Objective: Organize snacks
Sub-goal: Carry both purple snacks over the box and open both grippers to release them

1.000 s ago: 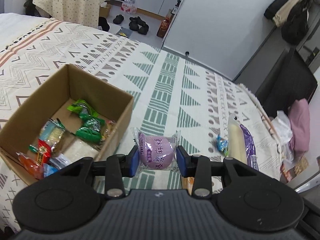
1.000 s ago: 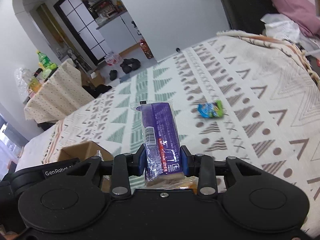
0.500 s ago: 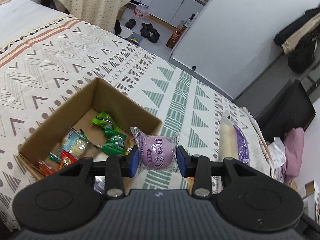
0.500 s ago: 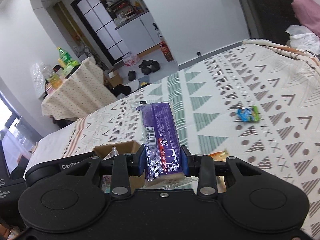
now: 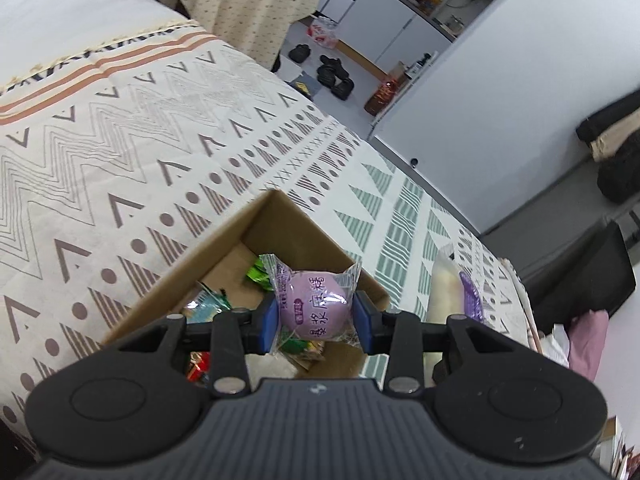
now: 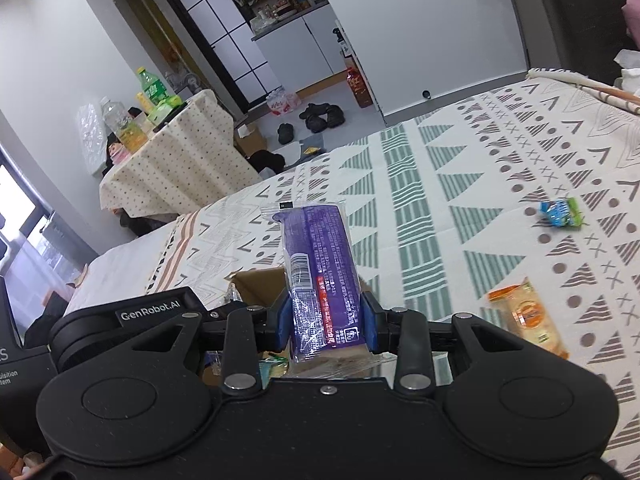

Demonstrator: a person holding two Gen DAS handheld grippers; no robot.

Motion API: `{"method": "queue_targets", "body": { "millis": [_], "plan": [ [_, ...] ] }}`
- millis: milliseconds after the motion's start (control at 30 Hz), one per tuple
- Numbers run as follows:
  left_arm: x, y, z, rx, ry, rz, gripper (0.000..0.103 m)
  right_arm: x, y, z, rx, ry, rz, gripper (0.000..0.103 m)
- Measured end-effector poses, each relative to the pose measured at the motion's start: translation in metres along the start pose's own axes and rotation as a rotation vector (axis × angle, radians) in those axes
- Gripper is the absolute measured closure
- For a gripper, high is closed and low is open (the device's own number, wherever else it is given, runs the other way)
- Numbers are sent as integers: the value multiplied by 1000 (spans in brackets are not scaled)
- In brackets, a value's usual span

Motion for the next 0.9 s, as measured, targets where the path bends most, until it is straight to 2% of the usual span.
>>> {"method": "queue_targets", "body": {
  "millis": [533, 800, 867, 900],
  "plan": [
    [-16, 9, 42, 135, 20, 17, 60, -45, -20, 27, 4, 0, 70, 69],
    [-16, 11, 49, 151, 55, 10, 50, -57, -23, 33, 1, 32, 100, 69],
    [-16, 10, 48, 146, 62, 13, 48, -58, -23, 38, 5, 57, 103, 63],
    [-16, 10, 48, 146, 67, 12, 43, -58, -23, 39, 10, 65, 103, 62]
  ]
}}
Point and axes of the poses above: each gripper's, at about its wrist camera, not at the fingertips, and x roughly against the way its jaws point, z to its left, y to its top, the point moved 9 cm from there along -x, roughly the way its jaws point, and after that the axes turned 8 degrees about -x, right-handed, at the moved point
